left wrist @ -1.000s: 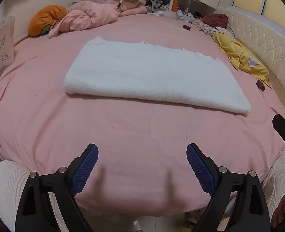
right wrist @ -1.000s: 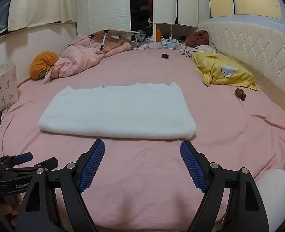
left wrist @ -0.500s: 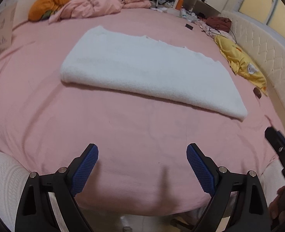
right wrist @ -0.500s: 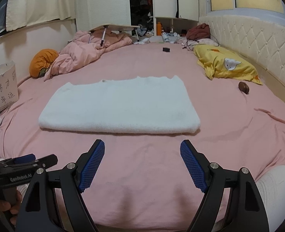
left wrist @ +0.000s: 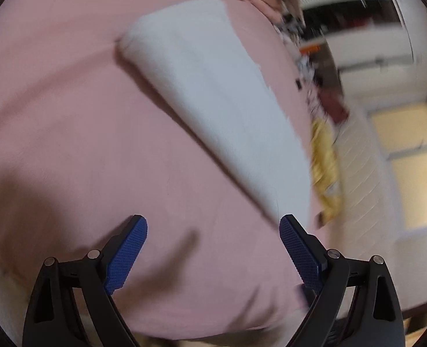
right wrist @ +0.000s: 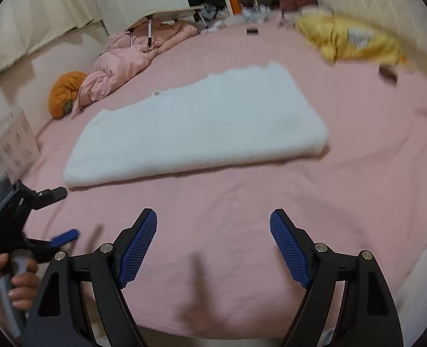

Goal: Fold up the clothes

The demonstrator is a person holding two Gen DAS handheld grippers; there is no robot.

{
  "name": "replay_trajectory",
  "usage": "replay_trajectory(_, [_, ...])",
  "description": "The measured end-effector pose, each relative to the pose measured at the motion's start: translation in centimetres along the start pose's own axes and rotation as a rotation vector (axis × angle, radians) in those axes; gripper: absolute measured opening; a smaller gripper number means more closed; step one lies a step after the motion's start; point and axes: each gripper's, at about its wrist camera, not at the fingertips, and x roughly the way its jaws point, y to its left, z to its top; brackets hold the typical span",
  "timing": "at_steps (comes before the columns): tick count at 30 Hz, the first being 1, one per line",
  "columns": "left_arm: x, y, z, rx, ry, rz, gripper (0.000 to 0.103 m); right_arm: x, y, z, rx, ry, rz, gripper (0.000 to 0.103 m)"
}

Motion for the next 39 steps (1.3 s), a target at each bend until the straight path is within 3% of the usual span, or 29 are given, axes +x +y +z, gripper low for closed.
replay_trajectory(1, [0.0, 0.3, 0.6, -0.022, -0.013, -0.017, 0.093, 0.5, -1.0, 0.2, 0.064, 0.029, 0.076, 0.081])
replay_trajectory(3, [-0.2, 0.1, 1.4, -0.007, -0.055, 0.022, 0.093, 1.6, -3.4, 0.6, 0.236, 0.079, 0.251, 0.081])
replay_trajectory(5, [-0.3, -1.0, 2.1, 0.057, -0.099, 0.097, 0.093, 3.4, -7.2, 1.0, 0.535, 0.138, 0.450, 0.081])
replay_trajectory(8, [0.9, -4.4, 3.6, 0.233, -0.152, 0.272, 0.093, 5.5, -11.1, 0.5, 0.856, 0.145, 0.547, 0.081])
replay_trajectory(11, [3.7, -8.8, 5.3, 0.425, -0.185, 0.432, 0.093, 7.4, -13.3, 0.0, 1.056, 0.127, 0.557, 0.081])
replay_trajectory(17, [11.7, -15.5, 7.3, 0.745, -0.208, 0.669, 0.093, 10.1, -14.5, 1.9, 1.175, 0.065, 0.503, 0.081])
replay_trajectory(20, [15.5, -16.8, 7.6, 0.810, -0.185, 0.717, 0.093, 11.6, -14.7, 3.5, 1.208, 0.041, 0.480, 0.081])
replay_trajectory(23, [19.0, -15.5, 7.5, 0.832, -0.104, 0.782, 0.098, 12.7, -14.7, 5.3, 1.194, 0.009, 0.480, 0.083])
replay_trajectory(24, [18.9, -15.2, 7.5, 0.840, -0.132, 0.773, 0.103, 13.1, -14.6, 5.9, 1.184, 0.000, 0.483, 0.083])
replay_trajectory(27, [18.6, -14.4, 7.4, 0.861, -0.192, 0.743, 0.103, 13.8, -14.5, 6.7, 1.150, -0.033, 0.495, 0.082])
replay_trajectory(29, [18.5, -14.3, 7.3, 0.875, -0.205, 0.749, 0.103, 13.8, -14.5, 6.0, 1.150, -0.046, 0.470, 0.062])
replay_trajectory(30, [18.6, -14.4, 7.3, 0.875, -0.205, 0.755, 0.103, 13.7, -14.6, 5.3, 1.153, -0.041, 0.452, 0.041])
replay_trajectory(31, [18.6, -14.5, 7.5, 0.874, -0.206, 0.758, 0.103, 13.4, -14.7, 4.4, 1.164, -0.041, 0.444, 0.034])
replay_trajectory(35, [19.4, -14.4, 7.3, 0.877, -0.221, 0.752, 0.103, 12.6, -15.4, 1.9, 1.234, -0.088, 0.482, 0.033])
replay_trajectory(39, [19.4, -14.4, 7.1, 0.876, -0.214, 0.753, 0.103, 14.1, -14.9, 4.4, 1.213, -0.103, 0.447, 0.039])
